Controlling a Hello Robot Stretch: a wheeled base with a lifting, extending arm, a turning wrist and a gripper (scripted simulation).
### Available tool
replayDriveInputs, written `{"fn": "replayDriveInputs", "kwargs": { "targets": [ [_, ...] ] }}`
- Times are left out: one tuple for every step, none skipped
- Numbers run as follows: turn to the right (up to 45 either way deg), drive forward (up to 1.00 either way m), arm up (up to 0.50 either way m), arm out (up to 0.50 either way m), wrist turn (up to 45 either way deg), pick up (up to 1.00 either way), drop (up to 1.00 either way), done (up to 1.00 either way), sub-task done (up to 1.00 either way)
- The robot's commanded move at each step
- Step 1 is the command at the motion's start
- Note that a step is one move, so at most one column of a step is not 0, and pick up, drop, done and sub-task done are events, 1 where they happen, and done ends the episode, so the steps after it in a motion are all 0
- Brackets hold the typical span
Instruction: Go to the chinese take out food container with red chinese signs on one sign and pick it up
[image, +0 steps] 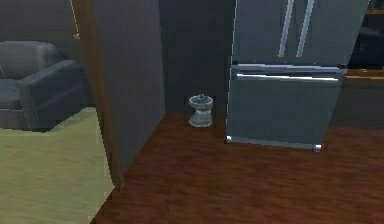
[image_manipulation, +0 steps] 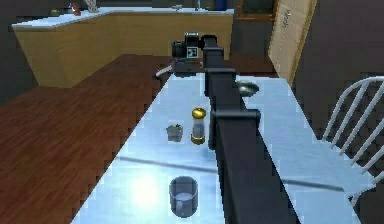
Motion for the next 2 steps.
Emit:
{"fn": "replayDriveInputs", "kwargs": {
  "targets": [
    [0.0, 0.00, -0.24, 0.00, 0.0, 0.00, 0.00, 0.00, 0.00],
    [0.0, 0.00, 0.00, 0.00, 0.0, 1.00, 0.00, 0.00, 0.00]
  ]
}}
